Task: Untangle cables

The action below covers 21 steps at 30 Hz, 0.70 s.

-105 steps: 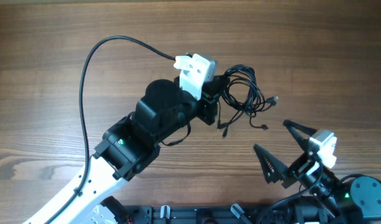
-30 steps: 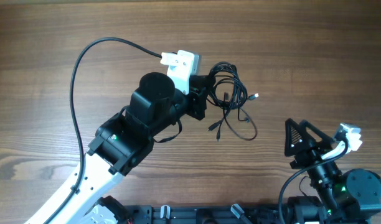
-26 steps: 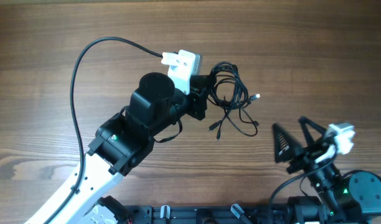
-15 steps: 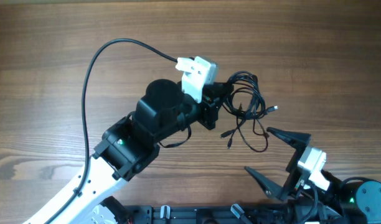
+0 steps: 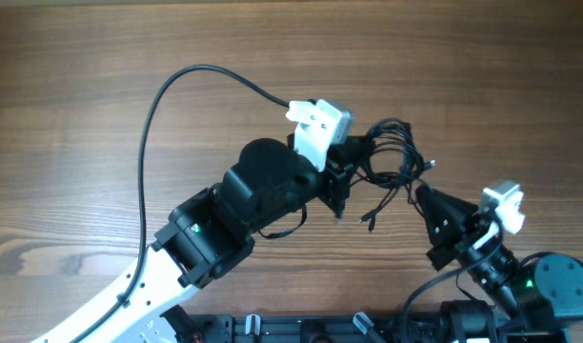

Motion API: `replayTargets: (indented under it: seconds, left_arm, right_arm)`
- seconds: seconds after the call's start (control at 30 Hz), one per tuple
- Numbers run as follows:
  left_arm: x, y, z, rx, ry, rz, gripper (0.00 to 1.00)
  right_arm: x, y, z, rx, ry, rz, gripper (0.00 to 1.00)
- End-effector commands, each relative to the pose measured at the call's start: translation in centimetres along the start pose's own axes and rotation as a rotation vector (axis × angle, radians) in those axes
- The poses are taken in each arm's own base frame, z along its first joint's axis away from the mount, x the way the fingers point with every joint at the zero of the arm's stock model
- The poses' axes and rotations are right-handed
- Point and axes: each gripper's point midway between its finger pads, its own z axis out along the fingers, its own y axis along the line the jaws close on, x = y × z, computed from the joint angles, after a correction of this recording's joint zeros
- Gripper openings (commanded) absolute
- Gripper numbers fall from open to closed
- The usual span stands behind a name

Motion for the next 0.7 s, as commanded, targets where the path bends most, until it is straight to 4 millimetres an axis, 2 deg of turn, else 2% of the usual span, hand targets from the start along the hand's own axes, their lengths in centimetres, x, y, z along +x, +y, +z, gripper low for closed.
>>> replayTargets:
  seconds: [0.0, 0.13, 0.27, 0.3, 0.4, 0.47, 0.5, 0.57, 0.63, 0.67]
  left_arm:
    - [-1.2, 2.8, -1.2, -0.181, -0.057, 0.014, 0.04]
    - [-0.6, 3.0, -2.5, -0.197, -0.018, 0.098, 0.04]
    - [-1.7, 2.3, -4.4, -0.182, -0.058, 0.1, 0.04]
    - [-2.0, 2.1, -4.9, -0.177, -0.074, 0.1, 0.04]
    - [-2.7, 1.8, -5.8, -0.167, -0.099, 0.1, 0.04]
    - [-2.9, 1.6, -6.3, -0.163, -0.111, 0.1, 0.04]
    - [-3.0, 1.6, -6.3, -0.162, -0.113, 0.1, 0.04]
    - [-3.0, 1.6, -6.3, -0.163, -0.112, 0.1, 0.04]
    - [-3.0, 1.6, -6.3, -0.163, -0.113, 0.103, 0.04]
    - [-3.0, 1.6, -6.3, -0.163, -0.112, 0.123, 0.04]
  right_arm:
    - [-0.1, -5.4, -0.9, 0.31, -0.078, 0.322, 0.04]
    - [2.8, -11.0, -3.9, 0.66, -0.122, 0.551, 0.04]
    - [3.3, -11.5, -4.4, 0.703, -0.119, 0.563, 0.06]
    - [3.6, -11.6, -4.5, 0.708, -0.111, 0.566, 0.17]
    - [3.9, -11.6, -4.6, 0.717, -0.097, 0.569, 0.21]
    - [4.0, -11.6, -4.6, 0.718, -0.095, 0.57, 0.35]
    - [4.0, -11.6, -4.5, 0.714, -0.092, 0.57, 0.59]
    - [3.7, -10.9, -3.9, 0.663, -0.074, 0.528, 0.87]
    - [2.9, -9.5, -2.9, 0.566, -0.031, 0.391, 0.98]
    - [2.4, -7.9, -2.0, 0.462, 0.004, 0.272, 1.0]
